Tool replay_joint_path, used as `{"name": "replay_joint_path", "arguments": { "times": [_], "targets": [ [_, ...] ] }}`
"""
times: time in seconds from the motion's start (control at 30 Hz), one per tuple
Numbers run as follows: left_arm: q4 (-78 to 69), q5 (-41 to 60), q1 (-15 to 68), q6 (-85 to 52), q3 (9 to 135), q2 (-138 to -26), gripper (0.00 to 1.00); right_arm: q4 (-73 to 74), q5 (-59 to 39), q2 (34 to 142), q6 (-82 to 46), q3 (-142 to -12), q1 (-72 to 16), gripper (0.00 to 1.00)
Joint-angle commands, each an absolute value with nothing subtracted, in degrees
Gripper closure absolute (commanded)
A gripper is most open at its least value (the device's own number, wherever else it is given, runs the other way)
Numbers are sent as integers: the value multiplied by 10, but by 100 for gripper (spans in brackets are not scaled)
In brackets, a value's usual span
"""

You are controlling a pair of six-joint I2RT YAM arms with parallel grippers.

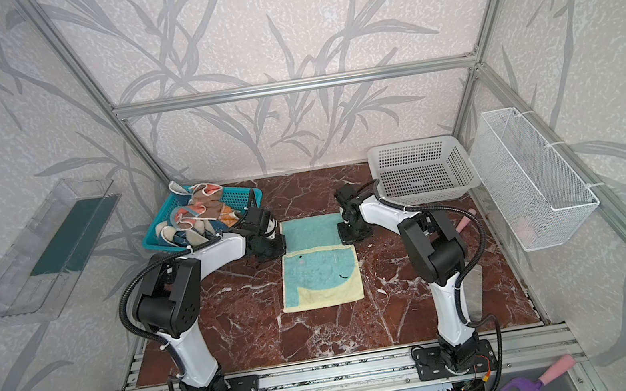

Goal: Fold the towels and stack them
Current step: 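Pinch the folded towel's far corners with both grippers and adjust the fold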

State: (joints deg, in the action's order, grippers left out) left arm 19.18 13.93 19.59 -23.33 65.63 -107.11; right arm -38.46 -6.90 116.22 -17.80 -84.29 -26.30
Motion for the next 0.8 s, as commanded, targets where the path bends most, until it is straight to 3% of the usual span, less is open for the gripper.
{"name": "replay_joint_path", "arguments": {
  "times": [0.0, 0.13, 0.3, 0.6, 0.77],
  "targets": [
    [213, 128, 198, -221, 667, -1038, 100, -419, -50, 1143, -158, -863, -265, 100],
    [231, 133, 198, -218, 680, -1027, 100, -436, -38, 1127, -144, -869, -265, 100],
    [251, 154, 199, -221, 688, -1019, 100, -450, -18, 1112, -147, -859, -264, 82],
    [252, 154, 200, -228, 667, -1018, 100, -389, -102, 1114, -191, -825, -258, 82],
    [257, 148, 200, -223, 667, -1020, 100, -392, -106, 1140, -205, -841, -258, 70]
  ]
}}
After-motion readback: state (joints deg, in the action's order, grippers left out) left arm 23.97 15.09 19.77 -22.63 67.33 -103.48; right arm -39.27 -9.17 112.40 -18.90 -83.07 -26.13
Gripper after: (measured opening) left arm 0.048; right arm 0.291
